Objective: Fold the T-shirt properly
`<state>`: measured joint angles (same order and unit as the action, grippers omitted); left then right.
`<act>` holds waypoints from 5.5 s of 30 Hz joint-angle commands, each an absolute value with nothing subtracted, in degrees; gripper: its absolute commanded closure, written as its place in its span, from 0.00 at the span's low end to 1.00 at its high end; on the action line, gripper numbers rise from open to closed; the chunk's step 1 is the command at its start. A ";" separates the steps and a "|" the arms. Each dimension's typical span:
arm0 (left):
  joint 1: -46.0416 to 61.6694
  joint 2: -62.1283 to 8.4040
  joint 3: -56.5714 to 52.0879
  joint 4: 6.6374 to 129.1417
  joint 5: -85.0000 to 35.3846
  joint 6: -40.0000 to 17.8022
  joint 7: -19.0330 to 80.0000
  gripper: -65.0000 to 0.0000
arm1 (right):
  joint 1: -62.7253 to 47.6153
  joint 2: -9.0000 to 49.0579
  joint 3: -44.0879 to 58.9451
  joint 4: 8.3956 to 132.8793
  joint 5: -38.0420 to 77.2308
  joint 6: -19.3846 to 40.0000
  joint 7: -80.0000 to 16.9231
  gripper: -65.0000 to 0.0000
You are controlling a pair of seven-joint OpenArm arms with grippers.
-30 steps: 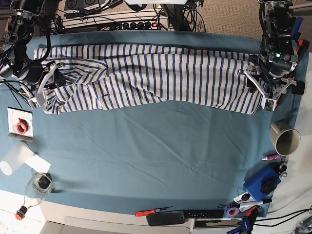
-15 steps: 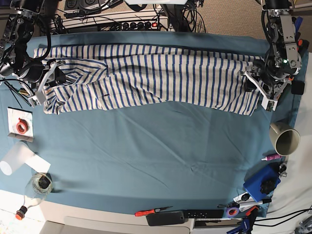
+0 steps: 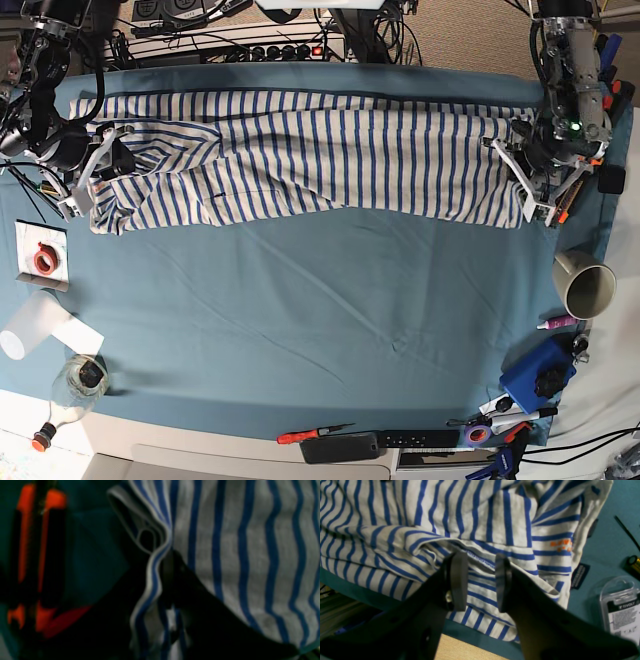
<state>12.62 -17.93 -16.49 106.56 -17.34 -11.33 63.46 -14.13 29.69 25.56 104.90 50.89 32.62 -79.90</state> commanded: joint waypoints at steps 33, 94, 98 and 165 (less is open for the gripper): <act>12.86 -12.19 10.72 127.31 -22.81 -26.55 55.31 1.00 | -13.47 30.96 26.09 105.69 44.29 30.24 -73.73 0.71; 7.81 1.39 23.07 121.03 -14.57 -18.87 60.64 0.74 | -13.30 30.96 26.09 105.69 42.35 29.56 -72.40 0.71; 9.87 1.39 23.07 123.15 -5.85 -14.98 61.82 0.82 | -13.15 30.98 26.09 105.69 42.37 29.56 -72.14 0.71; 15.25 -0.12 23.14 118.02 2.52 -11.14 56.99 0.89 | -6.81 30.94 37.54 71.46 62.11 35.16 -80.00 1.00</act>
